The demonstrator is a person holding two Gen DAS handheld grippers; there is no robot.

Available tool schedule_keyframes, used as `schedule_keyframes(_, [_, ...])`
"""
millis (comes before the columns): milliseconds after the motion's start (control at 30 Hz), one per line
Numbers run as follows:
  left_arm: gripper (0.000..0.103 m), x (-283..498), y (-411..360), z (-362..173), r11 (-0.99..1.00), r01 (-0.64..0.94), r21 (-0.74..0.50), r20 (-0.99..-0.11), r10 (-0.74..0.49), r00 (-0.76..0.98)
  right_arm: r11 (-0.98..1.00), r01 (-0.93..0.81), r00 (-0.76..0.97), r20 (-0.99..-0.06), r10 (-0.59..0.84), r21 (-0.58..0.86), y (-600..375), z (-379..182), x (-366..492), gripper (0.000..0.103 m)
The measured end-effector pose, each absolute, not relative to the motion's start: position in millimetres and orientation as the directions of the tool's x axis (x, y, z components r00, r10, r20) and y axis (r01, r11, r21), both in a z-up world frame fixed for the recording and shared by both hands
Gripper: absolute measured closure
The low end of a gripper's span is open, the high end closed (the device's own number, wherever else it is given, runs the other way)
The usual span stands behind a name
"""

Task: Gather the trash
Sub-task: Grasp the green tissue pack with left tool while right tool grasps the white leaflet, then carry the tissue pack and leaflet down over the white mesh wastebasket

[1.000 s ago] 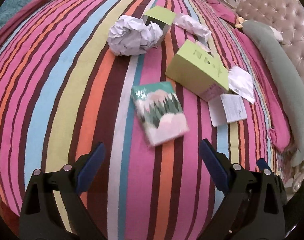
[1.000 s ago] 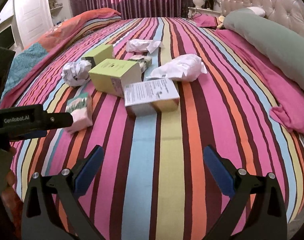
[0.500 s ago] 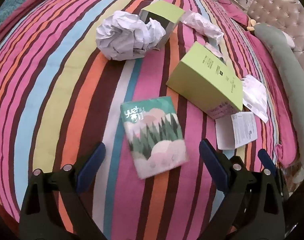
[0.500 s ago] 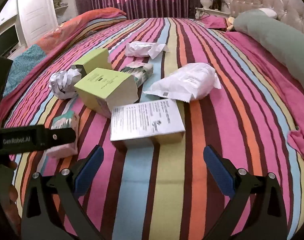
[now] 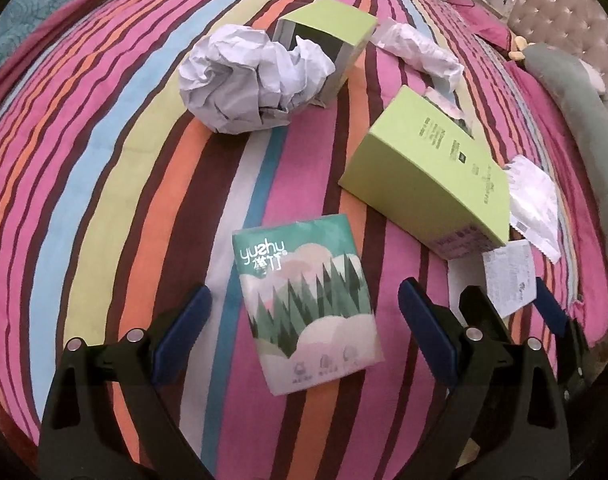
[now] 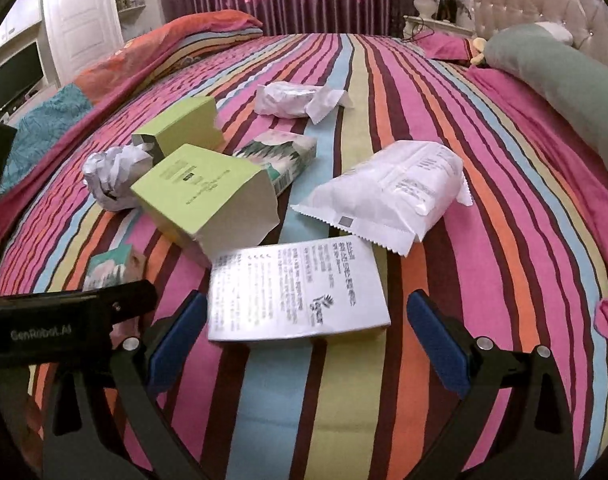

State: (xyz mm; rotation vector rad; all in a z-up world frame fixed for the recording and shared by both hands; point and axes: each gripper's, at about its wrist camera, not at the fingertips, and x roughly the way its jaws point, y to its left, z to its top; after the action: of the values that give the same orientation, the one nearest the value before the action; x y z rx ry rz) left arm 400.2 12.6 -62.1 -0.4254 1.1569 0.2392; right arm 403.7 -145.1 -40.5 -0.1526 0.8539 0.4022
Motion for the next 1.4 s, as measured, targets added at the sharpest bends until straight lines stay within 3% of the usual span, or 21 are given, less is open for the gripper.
schedule_keyframes(400, [0.013, 400.3, 1.9, -65.3, 0.902, -0.416, -0.114, -0.911, 0.071, 0.406, 0.885, -0.466, 0.539, -0.791, 0.291, 0.008, -137.5, -52.8, 410.0, 0.008])
schedule_keyframes(500, [0.030, 398.1, 0.7, -64.1, 0.910, -0.407, -0.080, -0.902, 0.107, 0.417, 0.878, -0.478, 0.542, -0.789, 0.287, -0.009, -135.3, -52.9, 407.0, 0.015])
schedule_keyframes(567, [0.039, 395.6, 3.9, -62.8, 0.909, -0.410, -0.075, -0.897, 0.118, 0.426, 0.877, -0.480, 0.553, -0.782, 0.288, -0.017, -134.7, -51.1, 404.0, 0.027])
schedule_keyframes(633, [0.050, 393.2, 6.8, -61.5, 0.912, -0.406, -0.059, -0.894, 0.133, 0.428, 0.883, -0.469, 0.550, -0.779, 0.301, 0.011, -137.7, -49.7, 405.0, 0.027])
schedule_keyframes(833, [0.052, 386.4, 7.3, -60.7, 0.938, -0.345, -0.034, -0.876, 0.139, 0.461, 0.899, -0.428, 0.538, -0.772, 0.338, 0.095, -148.3, -44.5, 405.1, 0.027])
schedule_keyframes(1400, [0.052, 345.3, 26.6, -51.1, 0.946, -0.304, -0.115, -0.862, 0.057, 0.504, 0.934, -0.336, 0.547, -0.782, 0.300, 0.123, -156.7, -33.3, 362.6, 0.027])
